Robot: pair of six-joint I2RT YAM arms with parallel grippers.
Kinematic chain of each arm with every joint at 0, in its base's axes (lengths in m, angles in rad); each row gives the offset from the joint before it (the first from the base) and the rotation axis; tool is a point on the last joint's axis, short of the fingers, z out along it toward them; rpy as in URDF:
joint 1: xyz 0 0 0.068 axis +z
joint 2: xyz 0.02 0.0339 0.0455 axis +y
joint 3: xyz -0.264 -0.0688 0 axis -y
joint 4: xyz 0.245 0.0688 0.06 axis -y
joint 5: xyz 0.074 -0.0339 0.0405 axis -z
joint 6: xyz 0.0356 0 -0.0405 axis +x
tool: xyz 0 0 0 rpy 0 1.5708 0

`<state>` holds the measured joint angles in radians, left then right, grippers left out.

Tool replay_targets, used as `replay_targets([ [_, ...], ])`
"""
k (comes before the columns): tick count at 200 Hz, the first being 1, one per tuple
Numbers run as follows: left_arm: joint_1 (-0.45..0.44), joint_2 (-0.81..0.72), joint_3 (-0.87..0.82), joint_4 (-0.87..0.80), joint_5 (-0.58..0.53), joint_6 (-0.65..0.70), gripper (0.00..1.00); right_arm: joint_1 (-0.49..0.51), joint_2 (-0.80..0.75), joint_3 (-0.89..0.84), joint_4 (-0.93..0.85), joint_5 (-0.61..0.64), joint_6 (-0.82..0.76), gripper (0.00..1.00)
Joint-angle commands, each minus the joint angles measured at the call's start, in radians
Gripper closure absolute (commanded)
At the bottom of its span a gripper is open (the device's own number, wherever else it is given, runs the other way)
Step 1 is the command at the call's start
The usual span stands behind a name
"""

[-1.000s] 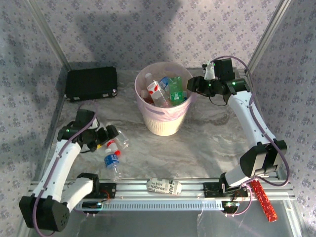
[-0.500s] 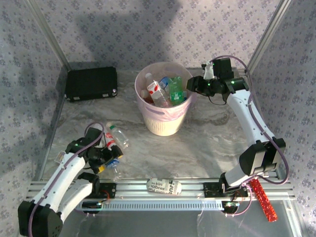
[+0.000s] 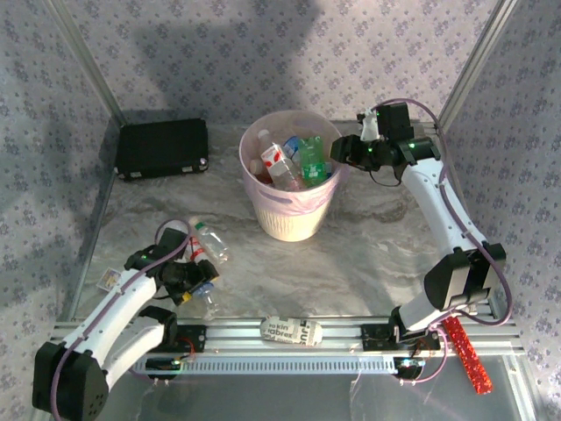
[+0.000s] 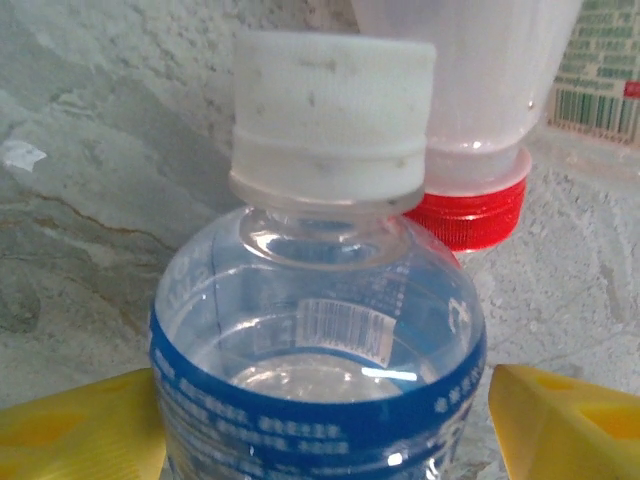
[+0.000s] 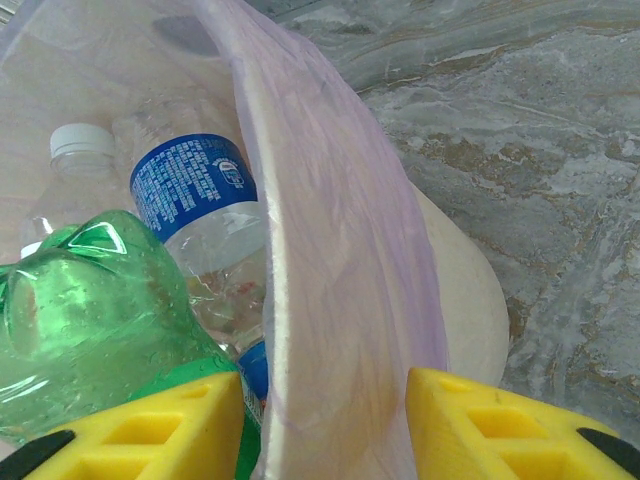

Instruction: Put the plastic bottles in the bin

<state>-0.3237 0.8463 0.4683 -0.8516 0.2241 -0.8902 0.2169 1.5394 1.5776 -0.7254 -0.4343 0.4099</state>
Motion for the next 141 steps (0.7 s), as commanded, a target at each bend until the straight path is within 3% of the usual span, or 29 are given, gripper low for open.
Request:
replay_targets([
  [1,-0.008,0.006,-0.023,0.051,-0.014,-0.016,0.23,0.0,0.016,0.018,-0.005,-0.001,-0.011,0.52],
  [56,-0.006,-0.043,0.02,0.023,-0.023,-0.026,0.37,-0.002,0.015,0.027,-0.008,0.007,-0.011,0.52],
  [80,-0.006,-0.036,0.071,0.004,-0.017,-0.021,0.38,-0.004,0.014,0.027,-0.011,0.009,-0.011,0.52],
  [112,0.004,0.004,0.299,-0.043,-0.029,0.043,0.38,-0.005,0.013,0.04,-0.025,0.016,-0.017,0.52],
  [141,0.014,0.205,0.636,-0.051,0.024,0.171,0.38,-0.005,0.019,0.049,-0.029,0.017,-0.017,0.52],
])
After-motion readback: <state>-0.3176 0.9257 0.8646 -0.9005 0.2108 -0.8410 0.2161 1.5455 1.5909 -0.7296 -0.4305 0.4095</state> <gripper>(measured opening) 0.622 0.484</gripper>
